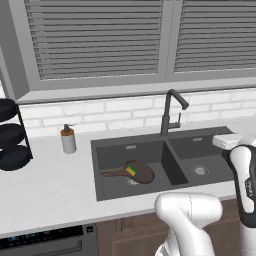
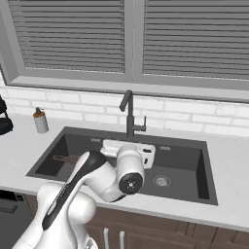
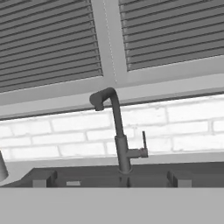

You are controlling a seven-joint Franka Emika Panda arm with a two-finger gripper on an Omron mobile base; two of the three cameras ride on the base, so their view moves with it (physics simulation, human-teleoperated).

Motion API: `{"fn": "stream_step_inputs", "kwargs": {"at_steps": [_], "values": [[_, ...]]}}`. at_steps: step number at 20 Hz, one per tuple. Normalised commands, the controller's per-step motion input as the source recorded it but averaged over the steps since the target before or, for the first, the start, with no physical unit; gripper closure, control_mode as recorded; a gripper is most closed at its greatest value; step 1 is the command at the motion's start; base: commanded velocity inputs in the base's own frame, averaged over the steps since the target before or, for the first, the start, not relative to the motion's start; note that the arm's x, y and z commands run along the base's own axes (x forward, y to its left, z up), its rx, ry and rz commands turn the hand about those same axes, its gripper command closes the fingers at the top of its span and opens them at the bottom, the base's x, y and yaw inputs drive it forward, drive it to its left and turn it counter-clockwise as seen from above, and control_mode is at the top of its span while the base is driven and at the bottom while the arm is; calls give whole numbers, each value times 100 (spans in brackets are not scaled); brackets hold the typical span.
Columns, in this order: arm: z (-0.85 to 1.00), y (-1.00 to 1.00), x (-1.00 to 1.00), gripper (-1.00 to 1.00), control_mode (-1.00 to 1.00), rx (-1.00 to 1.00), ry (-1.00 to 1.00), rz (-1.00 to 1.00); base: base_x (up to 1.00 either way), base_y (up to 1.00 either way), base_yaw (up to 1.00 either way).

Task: Pick the pan and sponge and place them into the sink. Then turn on the water.

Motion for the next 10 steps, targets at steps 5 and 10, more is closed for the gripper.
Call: {"fn": "stream_step_inputs", "kwargs": {"at_steps": [5,10], "values": [[0,-16,29,-100,-100,0,-11,0,0,0,0],[0,-23,48,-100,-100,0,-2,0,0,0,0]]}}
